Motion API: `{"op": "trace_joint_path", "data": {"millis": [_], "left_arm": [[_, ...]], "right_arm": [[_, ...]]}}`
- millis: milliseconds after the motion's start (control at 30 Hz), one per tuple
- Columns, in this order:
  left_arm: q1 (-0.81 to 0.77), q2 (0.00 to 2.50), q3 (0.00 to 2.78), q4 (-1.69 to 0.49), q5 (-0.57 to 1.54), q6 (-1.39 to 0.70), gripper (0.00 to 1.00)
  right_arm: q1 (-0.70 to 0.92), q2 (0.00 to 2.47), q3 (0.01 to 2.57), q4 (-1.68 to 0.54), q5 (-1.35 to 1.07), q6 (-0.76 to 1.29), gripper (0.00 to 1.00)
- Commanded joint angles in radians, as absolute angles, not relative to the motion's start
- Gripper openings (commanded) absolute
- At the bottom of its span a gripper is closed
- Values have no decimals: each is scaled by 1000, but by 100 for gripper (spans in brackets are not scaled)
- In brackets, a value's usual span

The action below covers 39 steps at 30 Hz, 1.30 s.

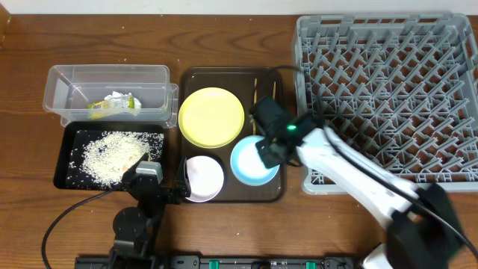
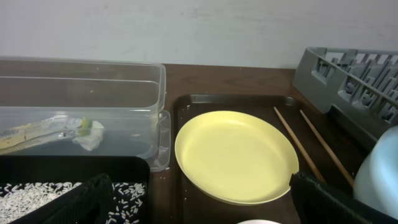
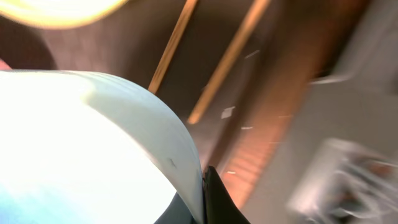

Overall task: Sort waste into correct bins and load items into the dishwasher rack
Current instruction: 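Carry the blue bowl into the dish rack and release it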

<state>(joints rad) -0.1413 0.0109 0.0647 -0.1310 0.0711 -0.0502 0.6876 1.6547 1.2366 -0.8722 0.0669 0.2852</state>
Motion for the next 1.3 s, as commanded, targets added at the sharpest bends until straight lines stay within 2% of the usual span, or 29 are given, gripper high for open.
{"op": "trace_joint_path", "data": {"millis": [0, 233, 400, 600, 933, 1267], "left_arm": [[-141, 4, 38, -140, 60, -38, 93], [-141, 4, 38, -140, 60, -38, 93], [-141, 4, 38, -140, 60, -38, 93], [-141, 4, 38, -140, 60, -38, 93], [-141, 4, 38, -140, 60, -38, 93], [-141, 4, 38, -140, 60, -38, 93]], "right_arm": [[650, 1523, 1243, -893, 235, 373, 1], [496, 1337, 1243, -1031, 873, 613, 1], [381, 1293, 1243, -995, 1248, 630, 1], [284, 1367, 1243, -862, 1325, 514, 1], [108, 1686, 1243, -617, 1338, 206, 2], [105, 1857, 1243, -484, 1330, 114, 1]]}}
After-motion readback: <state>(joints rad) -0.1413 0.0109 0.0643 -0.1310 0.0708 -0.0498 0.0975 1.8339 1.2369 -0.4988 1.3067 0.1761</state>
